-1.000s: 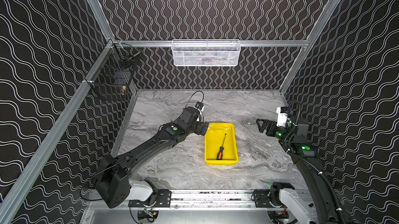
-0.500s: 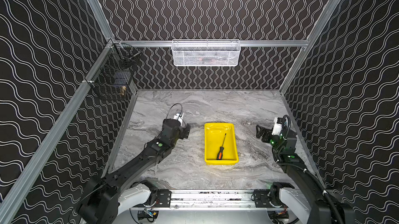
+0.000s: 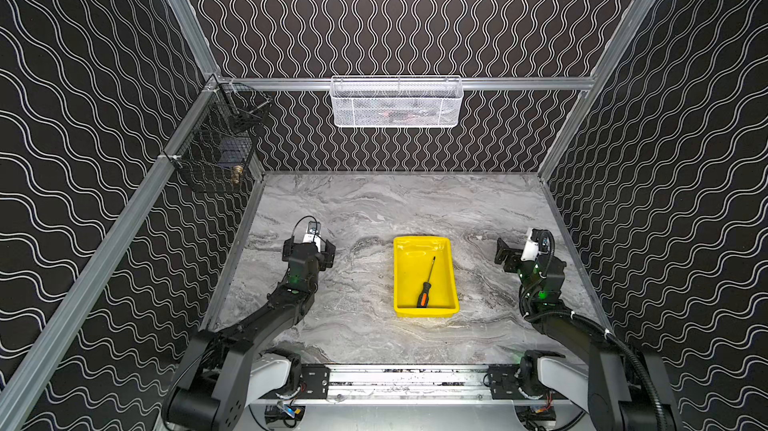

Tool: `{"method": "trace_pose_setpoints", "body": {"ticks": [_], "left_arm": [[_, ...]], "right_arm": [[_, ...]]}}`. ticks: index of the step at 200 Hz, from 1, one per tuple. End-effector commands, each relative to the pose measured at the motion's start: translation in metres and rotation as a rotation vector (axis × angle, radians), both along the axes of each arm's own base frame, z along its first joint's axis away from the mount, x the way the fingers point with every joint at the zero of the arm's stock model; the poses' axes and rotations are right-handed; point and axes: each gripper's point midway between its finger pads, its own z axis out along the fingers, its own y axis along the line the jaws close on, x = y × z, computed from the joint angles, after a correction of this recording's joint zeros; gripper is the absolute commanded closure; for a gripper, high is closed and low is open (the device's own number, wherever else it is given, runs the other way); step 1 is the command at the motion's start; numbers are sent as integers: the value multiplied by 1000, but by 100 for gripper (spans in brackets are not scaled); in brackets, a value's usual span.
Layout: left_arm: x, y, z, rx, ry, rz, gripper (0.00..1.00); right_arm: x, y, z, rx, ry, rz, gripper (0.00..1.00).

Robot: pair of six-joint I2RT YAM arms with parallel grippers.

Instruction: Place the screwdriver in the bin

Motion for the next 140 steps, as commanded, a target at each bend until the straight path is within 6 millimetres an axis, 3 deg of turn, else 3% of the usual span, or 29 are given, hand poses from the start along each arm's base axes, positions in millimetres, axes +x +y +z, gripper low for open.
{"method": "trace_pose_setpoints", "body": {"ticks": [1,18,49,67,72,140], "left_arm": [[11,-5,0,-97,-25,-48,1],[17,1,-5,-145,-38,-53,1],[30,19,-18,-285,-32,-39,1],[38,18,-29,-301,-17,-54,1],[40,28,-31,-313,-5,-33,1],[57,30,-40,-357,9,-121,2]], "right_arm": [[3,-3,12,-23,-80,-13,0],[1,-4,7,-15,-92,-20,0],[3,-6,16,-5,-164,-37,0],[4,-8,16,-20,-177,-46,0],[5,-9,15,-21,-177,-50,1],[12,-16,-2,-23,-180,-90,1]]}}
